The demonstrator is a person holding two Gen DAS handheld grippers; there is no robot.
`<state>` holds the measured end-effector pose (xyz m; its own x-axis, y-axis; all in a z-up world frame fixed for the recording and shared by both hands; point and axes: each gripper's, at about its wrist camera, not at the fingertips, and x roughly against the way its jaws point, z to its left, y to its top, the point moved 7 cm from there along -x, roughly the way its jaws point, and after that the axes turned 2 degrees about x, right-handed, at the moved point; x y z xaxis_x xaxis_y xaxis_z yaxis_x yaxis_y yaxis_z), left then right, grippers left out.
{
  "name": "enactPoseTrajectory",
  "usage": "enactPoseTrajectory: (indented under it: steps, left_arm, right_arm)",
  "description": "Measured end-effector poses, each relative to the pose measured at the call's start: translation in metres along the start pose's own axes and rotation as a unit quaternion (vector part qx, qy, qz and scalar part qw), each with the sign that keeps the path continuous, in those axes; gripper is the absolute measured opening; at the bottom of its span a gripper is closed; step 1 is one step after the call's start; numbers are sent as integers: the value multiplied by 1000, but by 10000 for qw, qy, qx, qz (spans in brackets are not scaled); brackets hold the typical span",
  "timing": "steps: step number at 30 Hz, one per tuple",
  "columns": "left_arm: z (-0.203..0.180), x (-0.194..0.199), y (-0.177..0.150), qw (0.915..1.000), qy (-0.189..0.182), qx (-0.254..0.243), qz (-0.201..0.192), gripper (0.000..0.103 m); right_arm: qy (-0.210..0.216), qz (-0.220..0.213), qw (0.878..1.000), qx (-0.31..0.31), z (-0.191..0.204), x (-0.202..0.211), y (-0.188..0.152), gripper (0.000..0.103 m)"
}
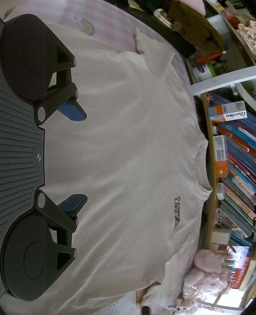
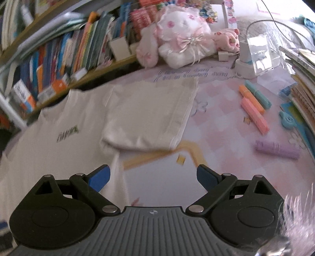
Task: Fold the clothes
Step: 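Close the right gripper on the sleeve's edge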
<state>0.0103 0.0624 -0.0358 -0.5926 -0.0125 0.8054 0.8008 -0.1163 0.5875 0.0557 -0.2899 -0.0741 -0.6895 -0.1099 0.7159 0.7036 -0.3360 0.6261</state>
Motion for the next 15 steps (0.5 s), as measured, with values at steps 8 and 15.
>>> enactPoseTrajectory:
  steps: [8,15]
  left_arm:
    - [-18,-3,-1,9992,109,-325,194,84]
    - [-19,-3,-3,9984,240,-378,332,84]
  right_arm:
    - [64,-181,9994,-287,-32,-35,48,75]
    - [-28,-388,9992,-91,-47,-66,79,58]
